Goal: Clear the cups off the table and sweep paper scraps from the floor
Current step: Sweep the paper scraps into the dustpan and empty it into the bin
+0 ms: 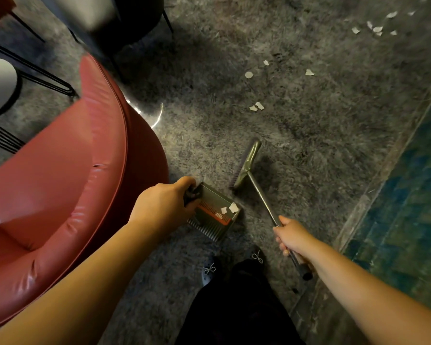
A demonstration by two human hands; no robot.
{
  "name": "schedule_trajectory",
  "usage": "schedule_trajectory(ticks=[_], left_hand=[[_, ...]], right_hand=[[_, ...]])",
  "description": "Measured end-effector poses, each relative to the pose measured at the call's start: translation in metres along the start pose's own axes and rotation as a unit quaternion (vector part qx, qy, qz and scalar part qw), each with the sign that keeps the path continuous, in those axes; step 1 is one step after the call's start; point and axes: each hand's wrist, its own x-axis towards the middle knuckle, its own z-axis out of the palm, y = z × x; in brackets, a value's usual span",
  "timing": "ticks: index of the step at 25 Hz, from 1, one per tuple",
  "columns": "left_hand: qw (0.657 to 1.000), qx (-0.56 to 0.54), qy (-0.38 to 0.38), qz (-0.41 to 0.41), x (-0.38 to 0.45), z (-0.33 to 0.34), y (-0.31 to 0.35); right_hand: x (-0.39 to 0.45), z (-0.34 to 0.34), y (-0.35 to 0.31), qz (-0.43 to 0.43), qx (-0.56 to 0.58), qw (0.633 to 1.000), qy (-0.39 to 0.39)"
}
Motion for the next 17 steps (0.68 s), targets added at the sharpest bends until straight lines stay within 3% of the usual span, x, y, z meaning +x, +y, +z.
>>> schedule_trajectory(ticks=[4,9,17], left_hand=[[0.998,-0.022,-0.037,-0.044,-0.002,0.001,-0.005],[0.990,-0.102,-0.067,-0.065,-0.012,0.011,0.000],[0.978,-0.166,-0.042,-0.118,-0.024,0.003,-0.002]], right_hand=[[0.002,0.007,0.006,0.004,-0.071,0.997,0.004],[-0.030,0.013,0.024,0.074,0.031,0.995,-0.057],[-0.075,0.005,0.014,0.047,0.092,0.993,-0.054]])
